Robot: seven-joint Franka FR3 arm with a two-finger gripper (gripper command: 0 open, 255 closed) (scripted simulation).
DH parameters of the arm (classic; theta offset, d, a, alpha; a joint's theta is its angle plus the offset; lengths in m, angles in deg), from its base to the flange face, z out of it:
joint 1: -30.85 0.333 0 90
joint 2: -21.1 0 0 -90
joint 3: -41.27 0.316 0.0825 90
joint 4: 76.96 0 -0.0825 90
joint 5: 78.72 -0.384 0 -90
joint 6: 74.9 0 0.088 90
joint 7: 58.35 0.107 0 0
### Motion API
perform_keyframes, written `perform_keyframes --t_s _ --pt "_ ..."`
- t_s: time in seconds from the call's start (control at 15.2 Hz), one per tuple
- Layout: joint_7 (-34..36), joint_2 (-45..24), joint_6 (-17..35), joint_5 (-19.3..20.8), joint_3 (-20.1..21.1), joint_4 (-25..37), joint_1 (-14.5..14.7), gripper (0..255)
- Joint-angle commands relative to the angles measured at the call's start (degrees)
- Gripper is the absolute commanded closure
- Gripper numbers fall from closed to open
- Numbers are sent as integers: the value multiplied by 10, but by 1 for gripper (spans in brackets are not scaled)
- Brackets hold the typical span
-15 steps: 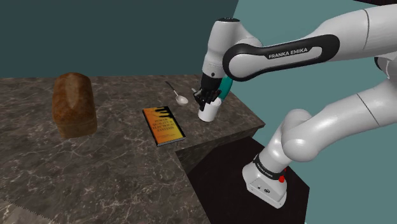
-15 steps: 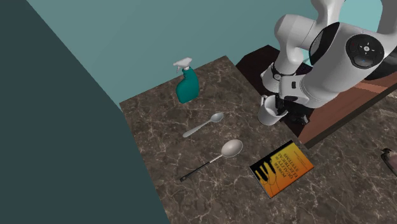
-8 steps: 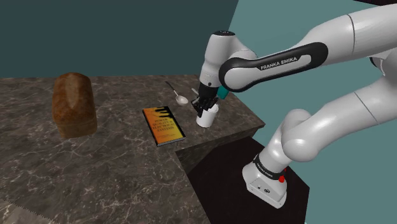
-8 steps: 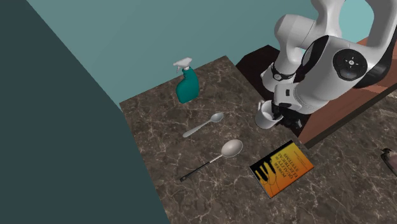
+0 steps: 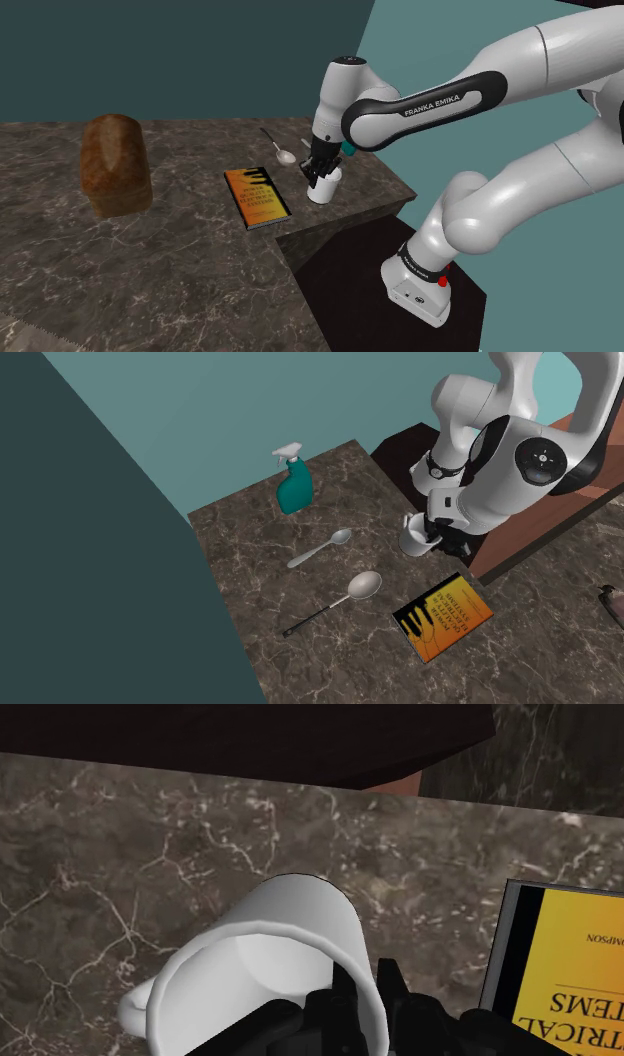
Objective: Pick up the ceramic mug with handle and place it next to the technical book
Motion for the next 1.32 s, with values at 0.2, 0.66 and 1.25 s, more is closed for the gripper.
perform_keyframes --t_s 0.2,0.66,1.25 --pt "0 0 0 0 0 0 0 0" --pt "-3 32 -69 -3 -3 38 3 0" --pt "-3 38 -86 -3 -3 48 3 0"
